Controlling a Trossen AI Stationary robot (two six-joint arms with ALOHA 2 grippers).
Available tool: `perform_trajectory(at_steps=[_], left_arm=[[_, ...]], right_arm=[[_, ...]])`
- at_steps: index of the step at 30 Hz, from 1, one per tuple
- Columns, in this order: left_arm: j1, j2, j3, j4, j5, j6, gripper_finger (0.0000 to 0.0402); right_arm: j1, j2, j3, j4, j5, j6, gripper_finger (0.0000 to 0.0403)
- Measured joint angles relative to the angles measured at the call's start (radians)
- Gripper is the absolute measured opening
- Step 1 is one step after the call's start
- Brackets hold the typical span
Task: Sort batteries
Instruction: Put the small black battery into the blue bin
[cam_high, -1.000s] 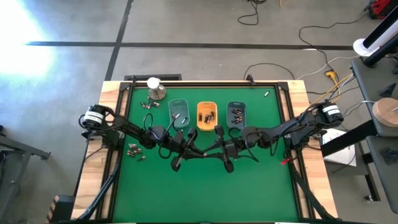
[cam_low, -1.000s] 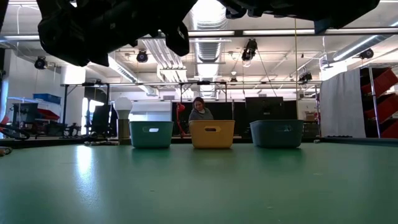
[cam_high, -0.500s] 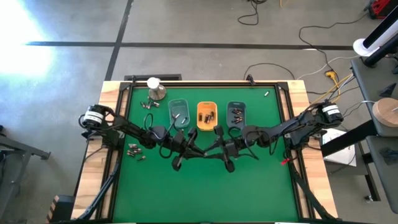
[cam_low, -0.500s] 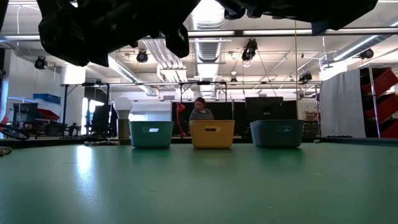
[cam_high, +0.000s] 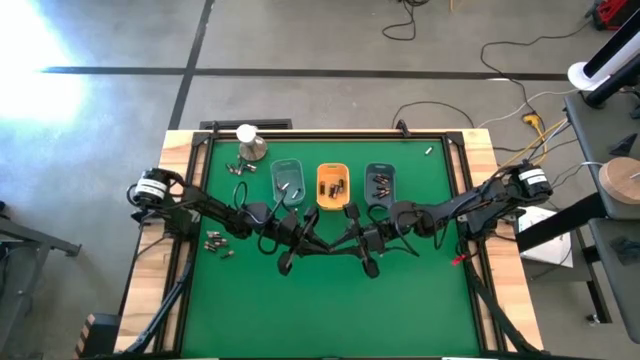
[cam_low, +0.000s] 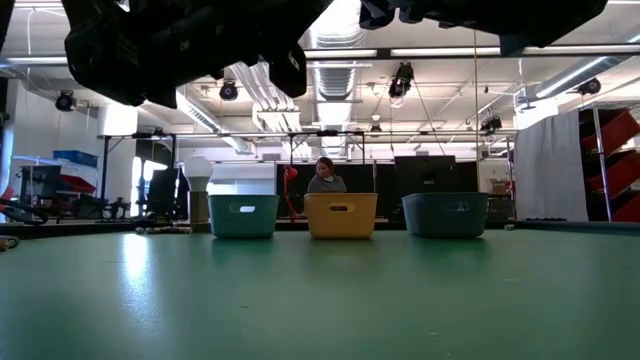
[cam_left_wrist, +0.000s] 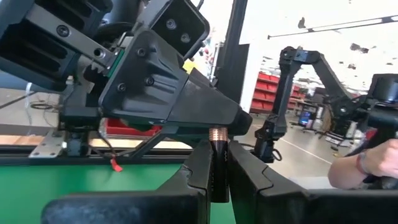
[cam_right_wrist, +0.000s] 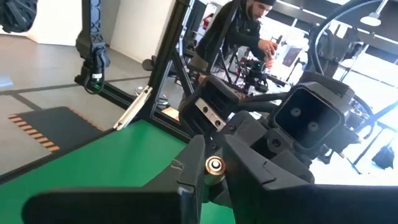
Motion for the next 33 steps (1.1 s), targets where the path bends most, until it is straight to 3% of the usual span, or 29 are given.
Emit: perform_trajectory(at_steps=[15,23,33], left_arm=[[0.000,0.001,0.067,-0.104,0.026,0.028,0.0014],[0.000,0.001,0.066,-0.102,0.026,0.035,0.0040],[0.001,0.001,0.080,-0.112,0.026,0.035,0.0051]], right_arm=[[0.002,-0.001,0.001,-0.042,-0.007,0.020,0.0067],[0.002,-0.001,0.001,-0.046,-0.003,0.025,0.0029],[0.002,-0.012,0.000,-0.050,0.005,0.026,0.0028]])
